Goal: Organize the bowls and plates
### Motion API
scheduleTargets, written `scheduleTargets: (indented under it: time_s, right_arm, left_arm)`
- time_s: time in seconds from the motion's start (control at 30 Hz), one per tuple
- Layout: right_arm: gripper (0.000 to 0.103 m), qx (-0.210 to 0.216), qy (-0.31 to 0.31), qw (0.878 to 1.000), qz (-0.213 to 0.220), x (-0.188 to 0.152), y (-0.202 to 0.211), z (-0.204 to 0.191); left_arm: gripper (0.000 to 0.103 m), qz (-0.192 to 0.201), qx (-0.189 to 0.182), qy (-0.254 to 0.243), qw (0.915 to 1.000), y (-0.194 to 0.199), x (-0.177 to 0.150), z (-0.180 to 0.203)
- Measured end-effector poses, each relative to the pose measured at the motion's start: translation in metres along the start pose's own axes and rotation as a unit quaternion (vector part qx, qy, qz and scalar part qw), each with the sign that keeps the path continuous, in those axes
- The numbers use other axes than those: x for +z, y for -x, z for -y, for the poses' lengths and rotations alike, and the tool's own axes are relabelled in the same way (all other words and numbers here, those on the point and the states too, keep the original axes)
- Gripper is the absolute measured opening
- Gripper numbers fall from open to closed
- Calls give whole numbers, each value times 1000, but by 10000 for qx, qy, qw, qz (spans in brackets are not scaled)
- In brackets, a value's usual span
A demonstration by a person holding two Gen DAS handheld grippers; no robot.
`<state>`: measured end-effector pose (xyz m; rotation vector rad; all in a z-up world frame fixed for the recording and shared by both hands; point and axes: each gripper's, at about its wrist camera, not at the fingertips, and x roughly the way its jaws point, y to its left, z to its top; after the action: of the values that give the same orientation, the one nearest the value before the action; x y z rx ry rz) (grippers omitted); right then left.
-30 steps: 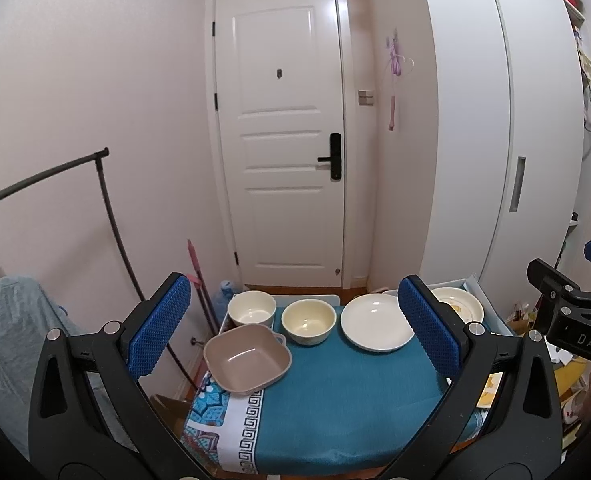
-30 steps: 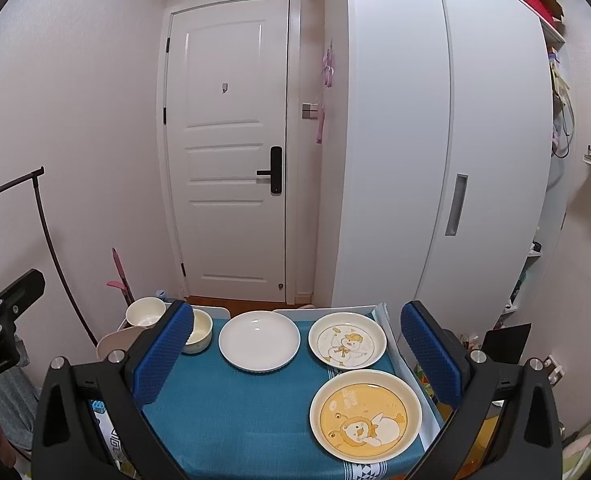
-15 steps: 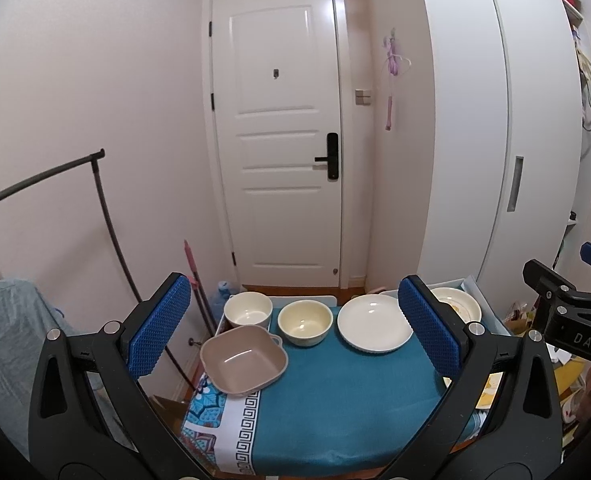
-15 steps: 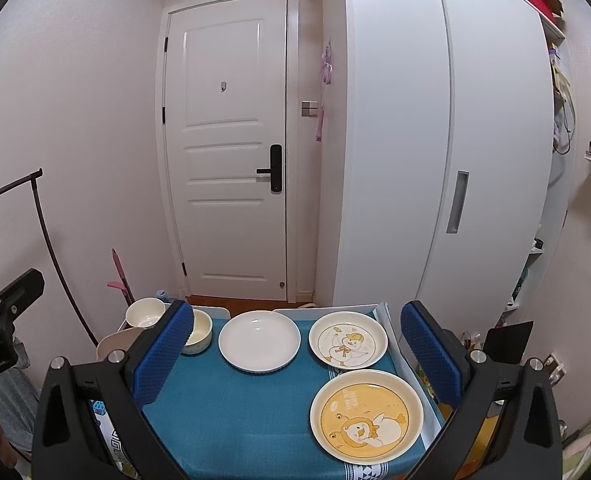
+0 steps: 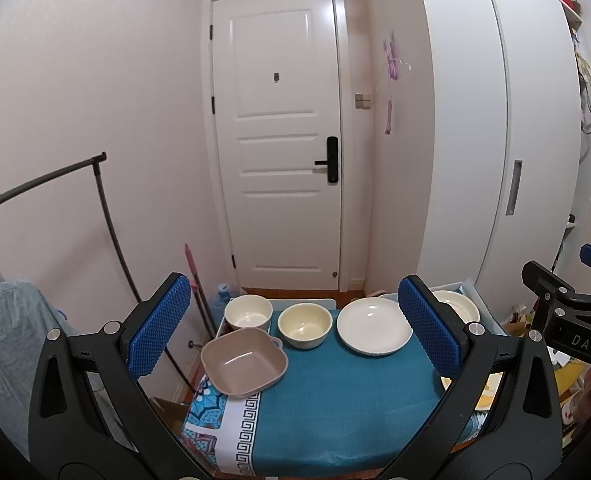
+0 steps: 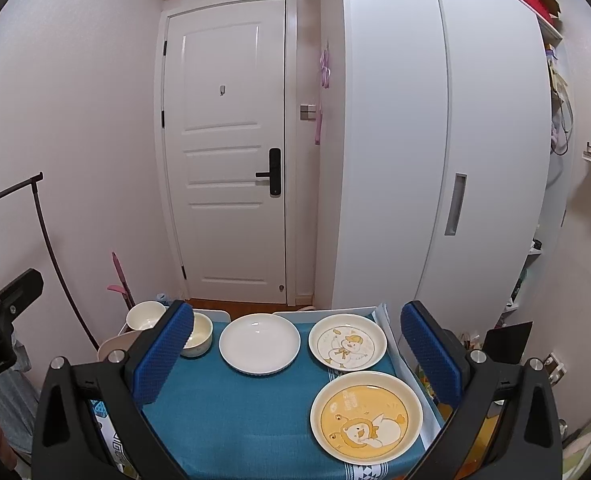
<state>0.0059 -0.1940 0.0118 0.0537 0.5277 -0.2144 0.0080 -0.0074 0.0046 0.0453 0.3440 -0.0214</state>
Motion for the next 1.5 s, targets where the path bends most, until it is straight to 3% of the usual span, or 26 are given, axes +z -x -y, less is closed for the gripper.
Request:
scheduleTargets:
  time_s: [0.3, 0.47, 0.63, 0.83, 0.97, 1.1, 1.27, 1.33, 1.5]
  right_arm:
    - [103, -16, -20, 9999, -118, 11, -8, 8]
    - [103, -236, -158, 9989, -380, 1, -32, 35]
    - [103, -273, -297, 9961, -786, -22, -62, 77]
    - [103, 45, -535, 9858, -1594, -67, -101, 139]
    - [102, 582, -716, 9711, -2202, -103, -130, 176]
    - [84, 1268, -808, 9443, -2928, -145, -167, 204]
    - [67, 1747, -702, 9159, -3545, -182, -206, 230]
    - [62, 1928, -650, 9069, -3690, -193, -221, 237]
    - [51, 2159, -441, 8977, -3816, -202, -242, 246]
  left_arm:
    - [103, -97, -196, -220, 9995, -22, 15, 12]
    - [103, -274, -571, -407, 9972, -54, 17, 28]
    - [103, -825, -1110, -445, 9894, -96, 2, 60]
    - [103, -1810, -1573, -603, 9690, -148, -44, 117]
    - [103, -2687, -2000, -481, 9410, -187, -92, 162]
    - [103, -3342, -1935, -268, 9220, -212, -142, 200]
    - [97, -3825, -1655, -20, 9090, -231, -191, 229]
    - [86, -3958, -1586, 115, 9045, -237, -206, 236]
    - [67, -4203, -1439, 300, 8954, -248, -232, 248]
